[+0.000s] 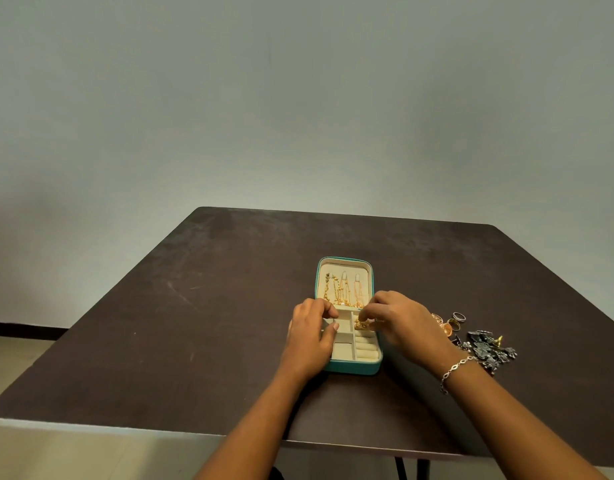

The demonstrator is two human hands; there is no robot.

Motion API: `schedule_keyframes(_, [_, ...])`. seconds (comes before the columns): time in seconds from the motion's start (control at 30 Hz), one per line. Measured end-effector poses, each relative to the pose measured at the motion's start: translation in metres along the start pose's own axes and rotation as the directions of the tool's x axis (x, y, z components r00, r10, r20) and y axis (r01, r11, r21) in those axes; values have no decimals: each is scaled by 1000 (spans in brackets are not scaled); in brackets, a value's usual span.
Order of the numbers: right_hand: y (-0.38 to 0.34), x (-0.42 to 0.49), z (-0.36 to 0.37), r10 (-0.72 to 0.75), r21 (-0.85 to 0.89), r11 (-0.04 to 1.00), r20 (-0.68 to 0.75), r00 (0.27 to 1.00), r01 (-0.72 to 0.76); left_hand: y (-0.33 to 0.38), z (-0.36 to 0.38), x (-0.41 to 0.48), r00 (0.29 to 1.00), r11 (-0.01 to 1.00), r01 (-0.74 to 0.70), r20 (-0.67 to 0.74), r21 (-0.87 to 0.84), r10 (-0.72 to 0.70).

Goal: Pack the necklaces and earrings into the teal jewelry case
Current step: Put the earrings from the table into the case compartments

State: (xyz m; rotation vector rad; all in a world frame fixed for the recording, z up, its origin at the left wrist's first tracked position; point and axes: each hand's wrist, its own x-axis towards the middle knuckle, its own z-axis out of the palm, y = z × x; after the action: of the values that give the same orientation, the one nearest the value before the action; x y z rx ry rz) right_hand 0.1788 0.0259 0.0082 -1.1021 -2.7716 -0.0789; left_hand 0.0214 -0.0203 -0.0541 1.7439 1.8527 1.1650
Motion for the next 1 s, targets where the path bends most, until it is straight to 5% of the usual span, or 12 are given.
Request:
schedule_keyframes(0.63, [1, 3, 7, -34, 13, 999, 7, 999, 34, -1, 0, 0, 1000, 1000, -11, -10, 9, 11])
schedule_keyframes(1.0, [13, -4, 20, 42, 205, 978, -88, 995, -23, -1, -1, -1, 1000, 1000, -19, -18, 4, 19])
